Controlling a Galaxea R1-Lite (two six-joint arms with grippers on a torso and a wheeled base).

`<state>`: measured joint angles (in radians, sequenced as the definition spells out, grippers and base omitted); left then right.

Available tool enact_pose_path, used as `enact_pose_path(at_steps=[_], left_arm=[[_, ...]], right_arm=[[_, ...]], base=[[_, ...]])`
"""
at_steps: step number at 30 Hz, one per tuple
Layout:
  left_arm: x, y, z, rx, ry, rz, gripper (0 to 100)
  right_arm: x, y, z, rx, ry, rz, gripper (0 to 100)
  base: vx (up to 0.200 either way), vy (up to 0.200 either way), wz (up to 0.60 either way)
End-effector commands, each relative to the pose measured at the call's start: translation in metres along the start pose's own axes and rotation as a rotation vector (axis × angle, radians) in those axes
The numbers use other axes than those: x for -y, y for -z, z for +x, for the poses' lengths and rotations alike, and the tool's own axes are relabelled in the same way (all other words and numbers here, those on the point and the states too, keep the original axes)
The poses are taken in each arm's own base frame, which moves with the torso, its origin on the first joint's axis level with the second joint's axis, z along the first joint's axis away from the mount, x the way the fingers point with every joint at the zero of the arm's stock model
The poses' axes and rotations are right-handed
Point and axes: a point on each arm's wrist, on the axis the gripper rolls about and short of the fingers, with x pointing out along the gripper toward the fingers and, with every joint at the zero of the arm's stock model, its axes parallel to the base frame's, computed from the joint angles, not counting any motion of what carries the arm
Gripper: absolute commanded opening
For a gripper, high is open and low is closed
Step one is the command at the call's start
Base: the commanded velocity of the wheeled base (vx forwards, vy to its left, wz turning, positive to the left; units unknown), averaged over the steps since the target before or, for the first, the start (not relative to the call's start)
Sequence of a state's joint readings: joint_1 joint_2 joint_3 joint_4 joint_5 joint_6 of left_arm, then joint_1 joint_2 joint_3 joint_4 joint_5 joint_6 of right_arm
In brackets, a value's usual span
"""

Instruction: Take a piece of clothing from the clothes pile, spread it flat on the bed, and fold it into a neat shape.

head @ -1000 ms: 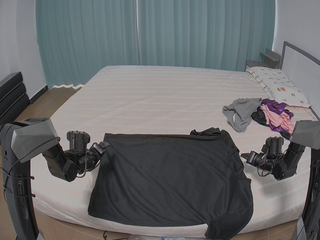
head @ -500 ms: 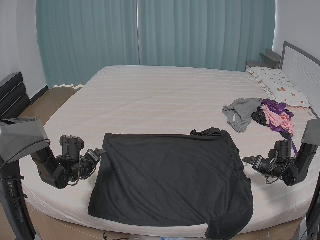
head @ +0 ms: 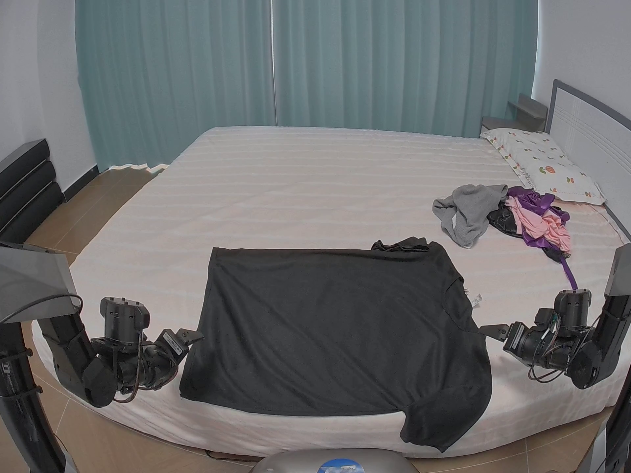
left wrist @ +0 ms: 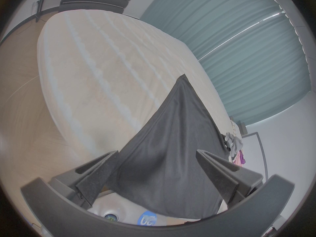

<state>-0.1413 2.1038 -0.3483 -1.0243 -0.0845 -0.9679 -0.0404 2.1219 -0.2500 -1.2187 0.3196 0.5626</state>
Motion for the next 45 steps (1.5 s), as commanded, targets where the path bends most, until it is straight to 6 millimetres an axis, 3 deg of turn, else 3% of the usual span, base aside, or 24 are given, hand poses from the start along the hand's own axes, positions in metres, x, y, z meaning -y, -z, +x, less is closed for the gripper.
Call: enact_pose_path(at_steps=[1,12,30,31,45], left_arm=[[-0.008,0.009,-0.004,-0.031,-0.028,0.011,100],[-0.029,0.026,0.002,-0.096,-0.109,0.156,100],[-0.036,0.037,0.017,-0.101,-0.107,0.310,100],[-0.036,0.037,0.017,-0.101,-0.107,0.310,0],[-0.042,0.039,0.012,-0.064,-0.178,0.315,0]], right_arm=[[0.004,0.007,0.000,-0.033,0.008,0.009,100],[0.005,0.010,-0.001,-0.042,0.012,0.011,100],[0.005,0.010,0.000,-0.043,0.013,0.009,100],[0.005,0.010,0.000,-0.045,0.014,0.005,100],[0.013,0.025,0.010,-0.115,0.046,0.000,100]], base=[[0.000,0.000,0.00],[0.000,0.000,0.00],[0.000,0.000,0.00],[0.000,0.000,0.00],[0.000,0.000,0.00]])
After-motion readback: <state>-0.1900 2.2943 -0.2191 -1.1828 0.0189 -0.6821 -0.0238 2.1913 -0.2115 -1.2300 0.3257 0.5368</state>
